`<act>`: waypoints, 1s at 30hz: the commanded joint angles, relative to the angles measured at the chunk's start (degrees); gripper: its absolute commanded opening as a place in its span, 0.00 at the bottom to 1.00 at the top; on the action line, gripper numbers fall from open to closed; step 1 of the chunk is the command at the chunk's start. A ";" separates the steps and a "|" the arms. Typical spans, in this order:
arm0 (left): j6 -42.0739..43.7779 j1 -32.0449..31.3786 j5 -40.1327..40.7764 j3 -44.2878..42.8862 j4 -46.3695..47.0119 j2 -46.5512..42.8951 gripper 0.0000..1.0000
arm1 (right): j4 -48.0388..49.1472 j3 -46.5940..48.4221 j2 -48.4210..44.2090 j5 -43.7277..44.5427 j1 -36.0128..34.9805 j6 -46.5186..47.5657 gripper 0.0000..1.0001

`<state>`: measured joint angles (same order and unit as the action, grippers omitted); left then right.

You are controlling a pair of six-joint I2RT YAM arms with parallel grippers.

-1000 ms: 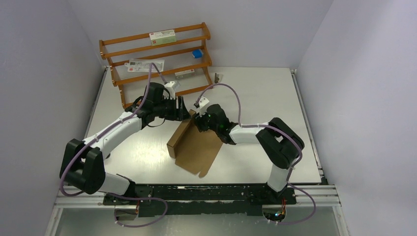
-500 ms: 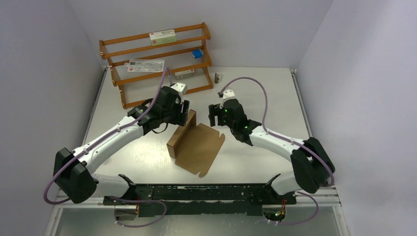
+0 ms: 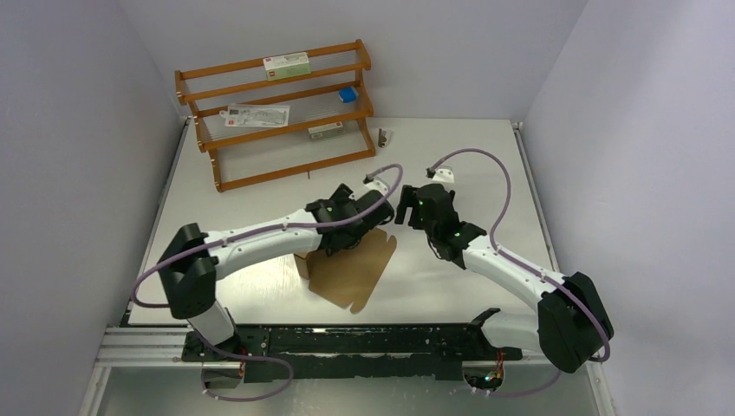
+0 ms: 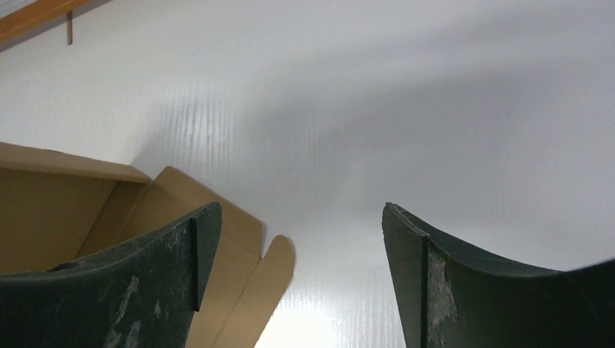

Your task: Fold the paper box

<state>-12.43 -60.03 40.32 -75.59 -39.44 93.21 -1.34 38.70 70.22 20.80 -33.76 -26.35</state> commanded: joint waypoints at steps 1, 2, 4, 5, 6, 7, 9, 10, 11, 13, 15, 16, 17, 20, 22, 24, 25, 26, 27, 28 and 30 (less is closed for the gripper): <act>0.52 -1.35 14.07 -3.77 -6.02 3.78 0.62 | -1.66 -1.14 -1.75 0.37 1.42 -2.65 0.85; 0.29 -1.37 14.81 -4.16 -6.45 4.76 0.61 | -1.76 -1.08 -1.83 0.13 1.61 -2.62 0.85; -0.11 -1.52 16.38 -4.82 -7.33 6.79 0.60 | -2.43 -0.84 -1.67 0.06 1.99 -2.89 0.85; -0.47 -1.68 17.29 -5.01 -7.88 7.57 0.60 | -2.79 -0.82 -1.70 0.01 2.09 -2.78 0.85; -0.64 -1.81 17.91 -5.08 -8.07 8.20 0.59 | -2.98 -0.86 -1.85 0.03 2.18 -2.87 0.85; -0.67 -1.92 18.46 -5.02 -8.00 8.63 0.58 | -3.04 -1.06 -2.07 0.03 2.27 -2.89 0.85; -0.17 -1.99 18.66 -4.37 -6.95 8.96 0.55 | -2.87 -1.67 -2.63 -0.28 2.53 -2.77 0.85; -0.05 -1.94 19.00 -4.09 -6.39 9.13 0.55 | -2.80 -1.88 -2.89 -0.38 2.70 -2.76 0.85; -0.24 -1.97 19.34 -3.91 -6.30 9.47 0.54 | -2.71 -2.07 -3.10 -0.52 2.84 -2.68 0.85; -0.62 -1.99 20.16 -4.05 -6.67 10.32 0.51 | -2.78 -2.00 -3.28 -0.67 3.15 -2.52 0.85; -1.05 -1.99 20.41 -4.67 -7.33 10.95 0.46 | -2.71 -1.76 -3.27 -0.76 3.42 -2.04 0.85; -0.90 -1.95 20.25 -4.73 -7.14 10.96 0.43 | -2.62 -1.70 -3.37 -0.76 3.43 -1.85 0.84; -0.73 -1.94 20.14 -4.64 -6.88 10.98 0.39 | -2.61 -1.50 -3.34 -0.63 3.44 -1.59 0.84; -0.80 -2.00 20.37 -4.24 -6.59 11.11 0.29 | -2.61 -1.17 -3.33 -0.41 3.59 -1.25 0.84; -1.00 -1.92 20.57 -4.20 -6.96 11.16 0.24 | -2.74 -1.09 -3.48 -0.26 3.64 -1.07 0.84; -1.28 -1.81 20.64 -3.86 -7.01 10.51 0.19 | -2.91 -0.83 -3.74 -0.15 3.71 -0.80 0.84; -1.28 -1.50 20.53 -3.45 -6.69 10.07 0.17 | -2.96 -0.72 -3.91 -0.08 3.72 -0.56 0.84; -1.16 -1.12 19.88 -2.91 -6.24 9.43 0.16 | -2.96 -0.63 -4.08 0.02 3.82 -0.36 0.84; -1.09 -0.49 18.75 -2.39 -5.76 8.68 0.15 | -3.01 -0.49 -4.18 0.17 3.84 -0.11 0.84; -1.33 0.21 17.96 -1.92 -5.69 7.88 0.14 | -3.09 -0.28 -4.27 0.28 3.88 0.10 0.83; -2.04 1.99 15.74 -0.85 -5.38 6.31 0.12 | -3.41 0.29 -4.45 0.30 3.90 0.70 0.83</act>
<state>-13.34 -60.73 58.43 -78.11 -45.45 103.66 -4.25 37.28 67.29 20.10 -30.41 -26.98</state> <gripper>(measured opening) 0.141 0.837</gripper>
